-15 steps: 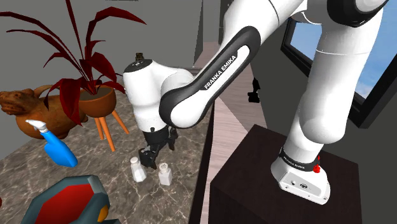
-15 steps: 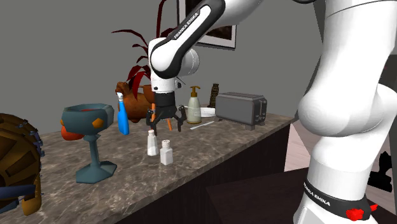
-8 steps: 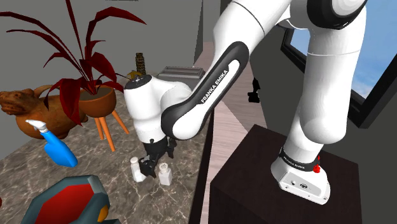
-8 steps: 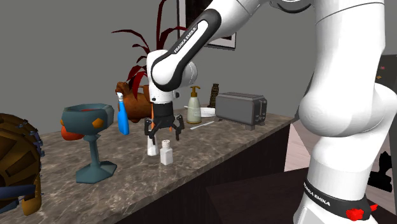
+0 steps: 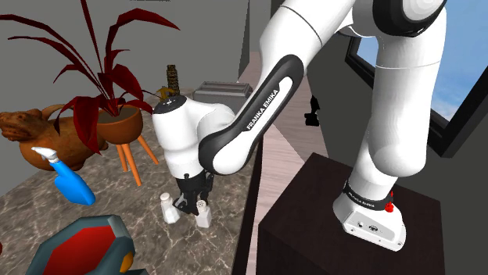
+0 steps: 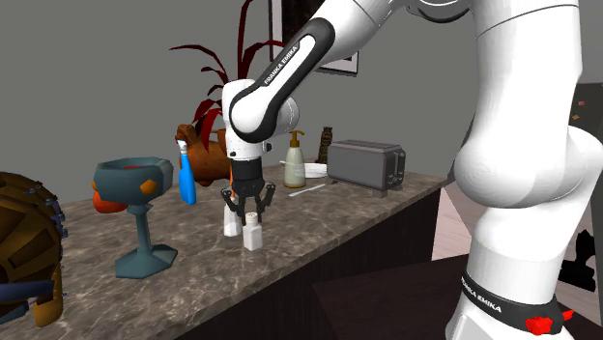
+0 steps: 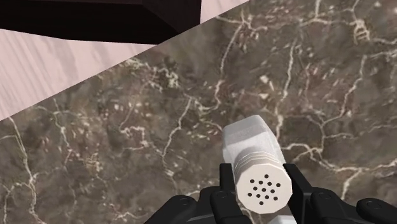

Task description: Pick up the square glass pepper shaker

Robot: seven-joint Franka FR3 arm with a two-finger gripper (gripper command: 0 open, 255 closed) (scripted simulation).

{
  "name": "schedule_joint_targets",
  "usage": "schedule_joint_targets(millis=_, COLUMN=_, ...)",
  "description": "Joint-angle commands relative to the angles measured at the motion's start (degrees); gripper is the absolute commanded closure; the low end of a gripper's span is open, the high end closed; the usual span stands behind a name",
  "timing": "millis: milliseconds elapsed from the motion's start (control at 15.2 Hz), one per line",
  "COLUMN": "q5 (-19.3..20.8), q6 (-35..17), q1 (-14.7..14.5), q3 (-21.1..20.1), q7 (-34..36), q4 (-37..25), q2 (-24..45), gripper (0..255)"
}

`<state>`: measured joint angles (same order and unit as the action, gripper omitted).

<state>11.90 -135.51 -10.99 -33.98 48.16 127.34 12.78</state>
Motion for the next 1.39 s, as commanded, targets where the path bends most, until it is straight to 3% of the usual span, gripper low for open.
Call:
schedule_joint_targets(millis=0, q5=0.0, q6=0.0, q1=0.0, q3=0.0, q7=0.0, q4=0.0, q2=0.0, gripper=255)
schedule_joint_targets(millis=198, q5=0.0, q6=-0.2, q1=0.1, q3=0.0, q7=0.0, q4=0.3, q2=-0.1, gripper=255)
schedule_joint_targets(millis=1320, q5=-7.6, q6=10.2, q1=1.7, q3=-1.8, q7=-5.5, q4=-3.2, q2=-8.8, gripper=255)
